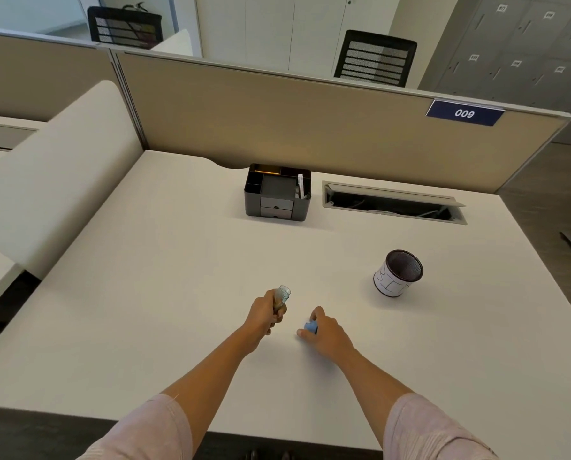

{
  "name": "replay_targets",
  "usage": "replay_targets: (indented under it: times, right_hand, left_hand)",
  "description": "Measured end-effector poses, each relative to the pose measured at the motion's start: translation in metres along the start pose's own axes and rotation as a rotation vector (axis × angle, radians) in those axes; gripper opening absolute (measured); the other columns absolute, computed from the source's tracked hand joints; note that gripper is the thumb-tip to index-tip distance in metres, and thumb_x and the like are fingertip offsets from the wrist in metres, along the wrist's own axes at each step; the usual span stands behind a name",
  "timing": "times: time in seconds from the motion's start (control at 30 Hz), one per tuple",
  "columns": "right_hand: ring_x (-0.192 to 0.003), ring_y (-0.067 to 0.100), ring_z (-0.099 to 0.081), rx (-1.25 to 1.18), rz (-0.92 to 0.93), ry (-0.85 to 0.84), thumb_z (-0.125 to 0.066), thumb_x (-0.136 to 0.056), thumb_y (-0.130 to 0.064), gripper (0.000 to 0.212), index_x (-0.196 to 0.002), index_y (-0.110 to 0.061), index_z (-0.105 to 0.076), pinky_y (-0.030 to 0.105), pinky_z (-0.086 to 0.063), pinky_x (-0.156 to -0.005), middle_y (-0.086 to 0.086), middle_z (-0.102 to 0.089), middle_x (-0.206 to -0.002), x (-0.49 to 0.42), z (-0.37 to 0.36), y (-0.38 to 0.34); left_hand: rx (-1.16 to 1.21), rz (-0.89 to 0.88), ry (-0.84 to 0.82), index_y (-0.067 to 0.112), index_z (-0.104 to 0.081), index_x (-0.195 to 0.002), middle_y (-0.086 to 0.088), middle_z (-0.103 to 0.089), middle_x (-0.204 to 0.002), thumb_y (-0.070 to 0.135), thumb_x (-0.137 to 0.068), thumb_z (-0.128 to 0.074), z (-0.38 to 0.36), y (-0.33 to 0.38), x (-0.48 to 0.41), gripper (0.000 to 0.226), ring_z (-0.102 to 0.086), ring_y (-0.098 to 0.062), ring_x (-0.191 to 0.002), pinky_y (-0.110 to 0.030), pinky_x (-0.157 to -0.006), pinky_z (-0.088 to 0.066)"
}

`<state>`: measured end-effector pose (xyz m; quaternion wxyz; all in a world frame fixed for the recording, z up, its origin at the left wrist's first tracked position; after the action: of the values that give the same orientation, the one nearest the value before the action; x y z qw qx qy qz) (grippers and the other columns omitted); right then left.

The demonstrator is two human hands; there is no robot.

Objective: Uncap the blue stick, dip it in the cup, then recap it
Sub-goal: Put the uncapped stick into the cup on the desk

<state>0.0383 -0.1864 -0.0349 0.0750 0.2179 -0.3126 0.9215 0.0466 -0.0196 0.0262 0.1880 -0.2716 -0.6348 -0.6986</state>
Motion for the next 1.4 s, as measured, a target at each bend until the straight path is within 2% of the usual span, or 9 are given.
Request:
replay_targets:
  times: [0.3, 0.47, 0.6, 0.77, 0.9, 1.03, 1.1, 1.23, 1.4]
  right_hand:
    - [-0.079, 0.024, -0.052, -0.017, -0.042, 0.035, -0.072, -0.07, -0.061, 0.073, -0.118, -0.019, -0.036, 0.031, -0.039, -0.067, 0.001, -0.052, -0.093, 0.004, 0.019, 0.001]
    - [-0.054, 0.011, -0.047, -0.365, 0.015, 0.393, -0.066, -0.081, -0.054, 0.036, -0.094, -0.022, -0.055, 0.035, -0.045, -0.057, -0.003, -0.051, -0.061, 0.018, 0.06, -0.02]
    - [-0.074, 0.005, -0.055, -0.71, 0.218, 0.506, -0.06, -0.092, -0.035, 0.008, -0.092, -0.028, -0.063, 0.017, -0.047, -0.068, -0.006, -0.065, -0.09, 0.035, 0.089, -0.063]
    - [-0.09, 0.011, -0.057, -0.778, 0.234, 0.569, -0.062, -0.089, -0.038, 0.018, -0.104, -0.028, -0.062, 0.037, -0.058, -0.078, -0.013, -0.055, -0.102, 0.036, 0.1, -0.07]
    - [-0.101, 0.01, -0.057, -0.81, 0.202, 0.63, -0.064, -0.087, -0.04, 0.017, -0.1, -0.029, -0.065, 0.042, -0.055, -0.088, -0.018, -0.056, -0.103, 0.034, 0.124, -0.054]
    - [-0.105, 0.014, -0.059, -0.82, 0.159, 0.688, -0.062, -0.091, -0.036, 0.008, -0.095, -0.03, -0.065, 0.033, -0.047, -0.092, -0.009, -0.065, -0.101, 0.035, 0.166, -0.029]
    - [-0.098, 0.015, -0.063, -0.807, 0.114, 0.71, -0.057, -0.093, -0.041, 0.018, -0.097, -0.025, -0.065, 0.032, -0.049, -0.086, -0.003, -0.069, -0.097, 0.035, 0.19, -0.012]
    - [-0.082, 0.017, -0.069, -0.645, -0.03, 0.727, -0.049, -0.095, -0.045, 0.027, -0.092, -0.023, -0.063, 0.033, -0.058, -0.076, 0.002, -0.07, -0.087, 0.029, 0.224, 0.033]
    - [-0.089, 0.032, -0.066, -0.439, -0.178, 0.63, -0.046, -0.098, -0.037, 0.035, -0.111, -0.012, -0.067, 0.036, -0.052, -0.077, 0.012, -0.069, -0.096, 0.013, 0.236, 0.085]
  left_hand:
    - [0.02, -0.001, -0.016, 0.017, -0.038, -0.055, 0.008, -0.038, -0.041, 0.028, -0.093, -0.027, -0.014, 0.004, -0.007, 0.042, -0.023, -0.013, -0.046, -0.028, -0.052, -0.022]
    - [0.121, 0.011, -0.047, 0.016, -0.047, -0.056, 0.003, -0.039, -0.047, 0.022, -0.088, -0.029, -0.026, 0.017, -0.011, 0.037, -0.026, -0.013, -0.045, -0.026, -0.05, -0.027]
    - [0.22, -0.037, -0.063, 0.014, -0.056, -0.068, 0.0, -0.042, -0.051, 0.028, -0.098, -0.03, -0.048, 0.047, -0.014, 0.042, -0.032, -0.013, -0.047, -0.026, -0.05, -0.032]
    - [0.212, -0.162, -0.11, 0.018, -0.065, -0.086, 0.004, -0.068, -0.075, 0.032, -0.099, -0.042, -0.082, 0.082, -0.018, 0.03, -0.066, -0.012, -0.077, -0.034, -0.074, -0.054]
    - [0.164, -0.156, -0.195, 0.022, -0.063, -0.107, -0.004, -0.072, -0.093, 0.044, -0.103, -0.025, -0.105, 0.096, -0.018, 0.043, -0.067, -0.015, -0.084, -0.037, -0.082, -0.055]
    - [0.02, -0.2, -0.271, 0.022, -0.039, -0.138, -0.016, -0.062, -0.129, 0.055, -0.1, -0.01, -0.126, 0.107, -0.024, 0.058, -0.071, -0.022, -0.08, -0.034, -0.072, -0.057]
    - [-0.071, -0.253, -0.313, 0.021, -0.027, -0.144, -0.015, -0.052, -0.14, 0.057, -0.098, -0.009, -0.138, 0.109, -0.029, 0.061, -0.068, -0.027, -0.093, -0.038, -0.081, -0.052]
    - [-0.45, -0.507, -0.303, 0.022, -0.018, -0.151, -0.007, -0.027, -0.159, 0.053, -0.1, -0.016, -0.163, 0.115, -0.032, 0.059, -0.037, -0.028, -0.139, -0.042, -0.111, -0.03]
    - [-1.048, -0.78, -0.311, 0.026, -0.007, -0.154, 0.004, -0.007, -0.164, 0.04, -0.104, -0.022, -0.192, 0.105, -0.049, 0.054, -0.002, -0.021, -0.15, -0.052, -0.119, -0.003]
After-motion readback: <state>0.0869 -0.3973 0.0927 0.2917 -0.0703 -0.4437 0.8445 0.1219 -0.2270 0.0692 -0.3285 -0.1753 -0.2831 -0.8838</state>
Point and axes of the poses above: each hand's wrist, its own x-axis away from the middle knuckle, its own z-axis out of the back of the hand, y = z × x, the point moved 6 cm from there along -x, towards the middle knuckle
